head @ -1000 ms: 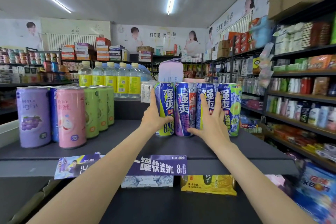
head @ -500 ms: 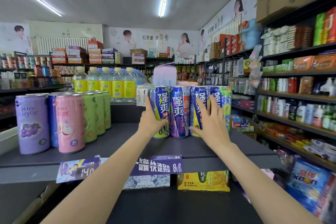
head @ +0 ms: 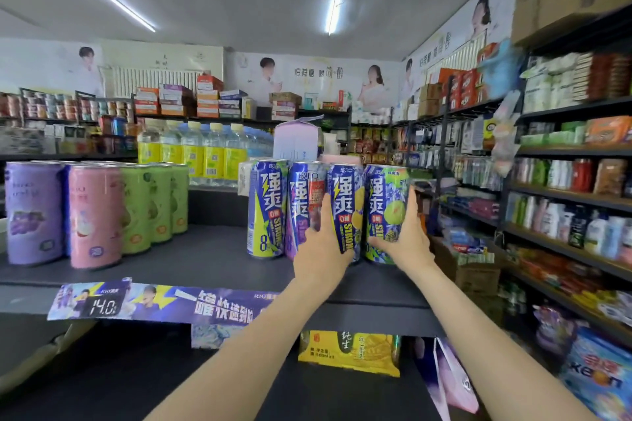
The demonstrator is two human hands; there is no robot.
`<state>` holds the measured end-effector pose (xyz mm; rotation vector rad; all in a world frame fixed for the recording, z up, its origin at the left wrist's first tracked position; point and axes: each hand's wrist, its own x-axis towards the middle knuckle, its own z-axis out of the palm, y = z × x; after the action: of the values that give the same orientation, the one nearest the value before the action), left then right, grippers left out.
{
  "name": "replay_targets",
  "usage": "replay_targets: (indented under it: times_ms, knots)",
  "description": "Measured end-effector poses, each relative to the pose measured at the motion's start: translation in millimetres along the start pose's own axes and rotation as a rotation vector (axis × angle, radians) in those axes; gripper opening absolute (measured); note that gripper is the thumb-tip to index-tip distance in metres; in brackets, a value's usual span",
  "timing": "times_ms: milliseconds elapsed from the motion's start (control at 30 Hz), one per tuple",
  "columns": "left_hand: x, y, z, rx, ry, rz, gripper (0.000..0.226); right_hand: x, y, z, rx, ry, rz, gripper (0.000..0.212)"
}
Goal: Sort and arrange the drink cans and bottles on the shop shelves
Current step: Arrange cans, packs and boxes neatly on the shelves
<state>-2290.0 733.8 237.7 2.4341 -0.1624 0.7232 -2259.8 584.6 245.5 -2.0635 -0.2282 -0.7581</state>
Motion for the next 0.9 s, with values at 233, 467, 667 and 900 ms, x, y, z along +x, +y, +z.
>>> replay_targets:
  times_ms: [233,467,667,900]
  knots:
    - [0.4,8.7,13.3,0.244,0.084,-0.025,0.103,1.9,7.3,2.0,0.034,-0.037,-0.030,0.115]
    - [3.9,6.6,17.8,0.262,0.099,-0.017,0.108,4.8,9.7,2.9,0.082,-0.067,-0.055,0.116]
    - [3.1,6.3,17.6,0.258,0.092,-0.004,0.107,4.4,10.9,6.2,0.125,-0.038,-0.038,0.114]
    - [2.2,5.2,15.2,0.230,0.086,0.004,0.104,3.5,11.7,5.3,0.096,-0.025,-0.008,0.110]
